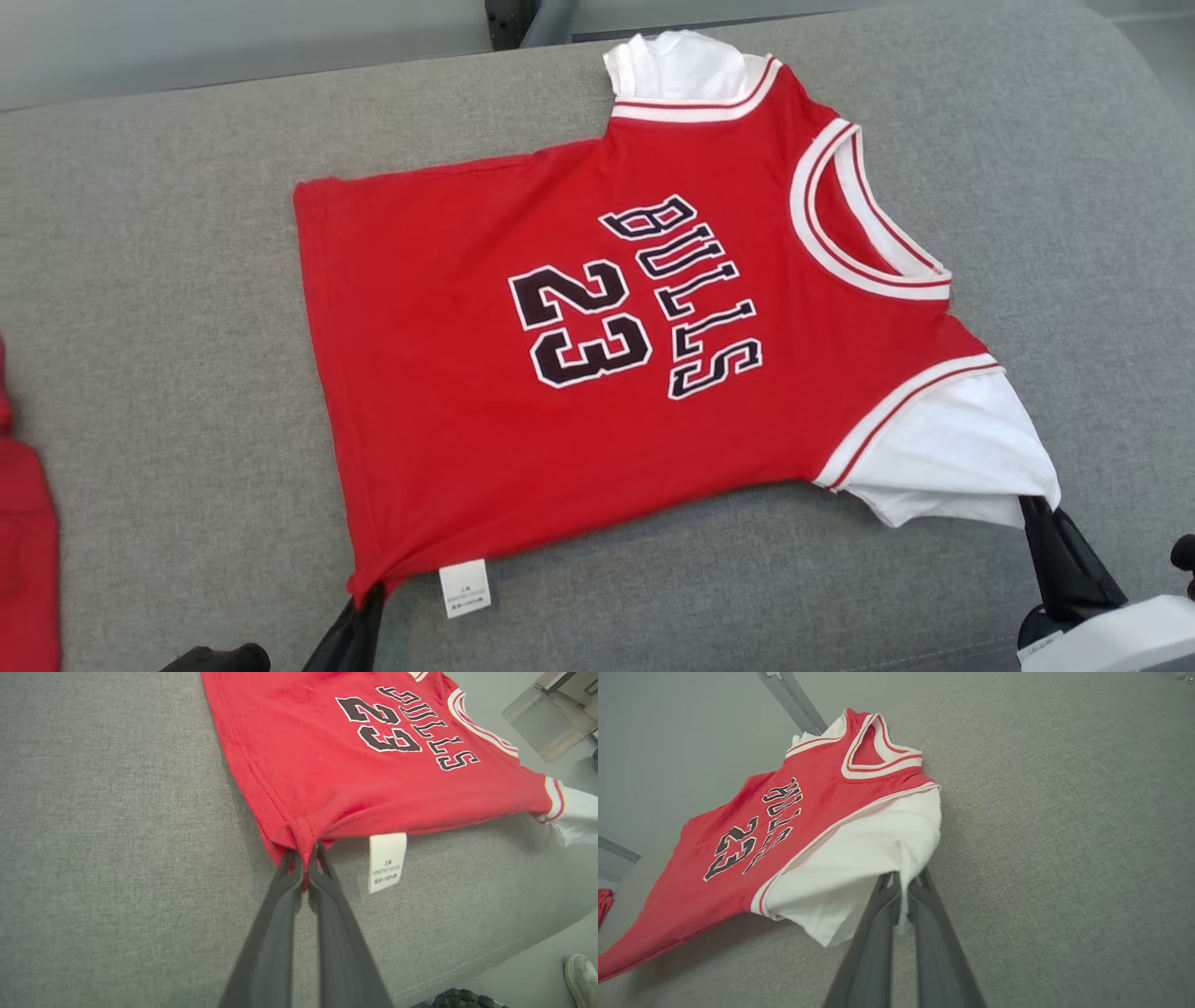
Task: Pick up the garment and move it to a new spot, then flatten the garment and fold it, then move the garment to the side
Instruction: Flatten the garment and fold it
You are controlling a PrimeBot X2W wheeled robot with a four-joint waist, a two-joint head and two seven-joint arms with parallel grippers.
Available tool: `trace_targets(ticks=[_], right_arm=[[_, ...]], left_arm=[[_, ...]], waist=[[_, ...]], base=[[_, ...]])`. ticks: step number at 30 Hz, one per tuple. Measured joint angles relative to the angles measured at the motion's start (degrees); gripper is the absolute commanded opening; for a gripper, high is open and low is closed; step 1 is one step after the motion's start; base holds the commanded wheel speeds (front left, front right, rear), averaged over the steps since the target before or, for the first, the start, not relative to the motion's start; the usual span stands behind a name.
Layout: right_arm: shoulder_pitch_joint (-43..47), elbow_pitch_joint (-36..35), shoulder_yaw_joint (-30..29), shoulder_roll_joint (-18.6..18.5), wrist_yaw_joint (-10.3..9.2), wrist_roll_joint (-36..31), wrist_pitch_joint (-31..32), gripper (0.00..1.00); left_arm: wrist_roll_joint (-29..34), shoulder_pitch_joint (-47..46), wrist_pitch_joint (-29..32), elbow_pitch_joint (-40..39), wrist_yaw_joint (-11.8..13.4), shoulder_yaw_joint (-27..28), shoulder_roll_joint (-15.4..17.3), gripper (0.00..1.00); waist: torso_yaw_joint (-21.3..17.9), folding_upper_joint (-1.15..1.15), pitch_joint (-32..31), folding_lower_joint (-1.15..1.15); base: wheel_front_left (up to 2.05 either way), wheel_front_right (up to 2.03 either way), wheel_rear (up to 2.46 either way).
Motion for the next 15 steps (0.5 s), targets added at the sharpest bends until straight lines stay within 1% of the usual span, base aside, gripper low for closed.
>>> trace_targets(ticks=[3,5,7,8,9,12,15], right_arm=[[2.61,-3.92,-0.4,1.04,-0.01,0.75,1.16,0.0],[1.9,-5.8,-0.68,1.08,-0.01,1.11,1.99,0.0],[-0.53,-6.34,-0.82,0.49,-0.03,0.9,3.37,0.0],[-2.36,-6.38,-0.77,0.11,-0.03,0.75,4.07,0.0],[-6.86,-6.1,-0.54,-0.38,-0.03,0.65,5.86,0.0],[-14.18,-4.24,0.2,-0.89,-0.03,0.67,8.86,0.0],[-21.96,-0.78,0.75,-1.49,-0.03,0.43,11.37,0.0]], left_arm=[[-1.32,1.48,-0.02,-3.12,0.66,0.71,-0.54,0.0],[-1.89,1.32,0.11,-4.22,0.65,1.67,-0.34,0.0],[-1.93,0.55,1.78,-4.44,0.49,1.93,0.85,0.0],[-2.19,-0.36,2.65,-4.63,0.29,2.24,1.54,0.0],[-2.78,-3.02,4.63,-4.94,-0.51,3.09,2.29,0.0],[-2.82,-8.01,8.25,-4.48,-1.21,3.88,3.91,0.0],[-2.87,-14.52,12.33,-3.08,-2.88,4.16,3.92,0.0]], waist=[[0.92,0.0,-0.59,0.0],[1.31,0.0,-0.24,0.0],[1.43,0.0,0.35,0.0],[1.43,0.0,0.63,0.0],[1.39,0.0,1.17,0.0],[1.45,0.0,2.07,0.0],[1.76,0.0,3.31,0.0]], base=[[0.0,0.0,0.0],[0.0,0.0,0.0],[0.0,0.0,0.0],[0.0,0.0,0.0],[0.0,0.0,0.0],[0.0,0.0,0.0],[0.0,0.0,0.0]])
